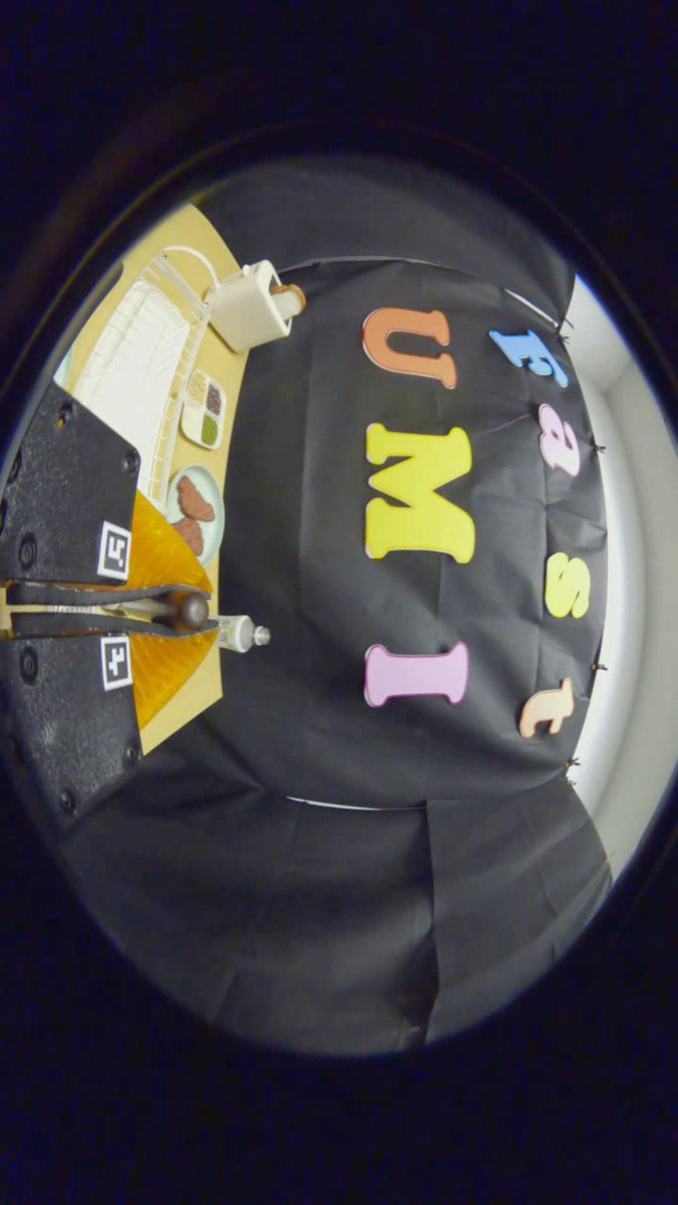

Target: Take the plate from the dish rack, then take the spoon from the basket and place it into the plate.

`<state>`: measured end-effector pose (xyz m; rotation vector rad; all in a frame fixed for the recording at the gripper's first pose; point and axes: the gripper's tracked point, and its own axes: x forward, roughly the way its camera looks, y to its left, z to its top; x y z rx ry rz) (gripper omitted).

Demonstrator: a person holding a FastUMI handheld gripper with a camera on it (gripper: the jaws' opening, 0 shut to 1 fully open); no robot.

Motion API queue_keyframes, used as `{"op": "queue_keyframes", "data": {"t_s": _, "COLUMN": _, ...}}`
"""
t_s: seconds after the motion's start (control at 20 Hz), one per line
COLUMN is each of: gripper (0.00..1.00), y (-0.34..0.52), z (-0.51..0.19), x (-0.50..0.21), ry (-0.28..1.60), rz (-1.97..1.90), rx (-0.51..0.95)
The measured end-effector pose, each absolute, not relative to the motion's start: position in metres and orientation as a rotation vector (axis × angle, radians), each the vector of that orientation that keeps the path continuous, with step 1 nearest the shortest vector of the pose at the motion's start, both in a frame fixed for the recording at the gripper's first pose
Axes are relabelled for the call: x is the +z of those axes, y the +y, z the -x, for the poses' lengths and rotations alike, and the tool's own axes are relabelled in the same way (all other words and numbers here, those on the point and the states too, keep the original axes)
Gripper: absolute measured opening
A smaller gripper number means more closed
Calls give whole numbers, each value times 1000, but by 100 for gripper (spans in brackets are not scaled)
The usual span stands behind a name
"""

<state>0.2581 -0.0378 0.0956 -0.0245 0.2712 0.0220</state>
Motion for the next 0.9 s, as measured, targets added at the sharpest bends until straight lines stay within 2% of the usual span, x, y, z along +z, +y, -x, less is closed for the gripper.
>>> {"op": "queue_keyframes", "data": {"t_s": 0.3, "gripper": 8, "y": 35, "z": -201, "x": 97, "ry": 313, "rz": -65, "rx": 208}}
{"op": "queue_keyframes", "data": {"t_s": 0.9, "gripper": 8, "y": 98, "z": -127, "x": 47, "ry": 382, "rz": -43, "rx": 369}}
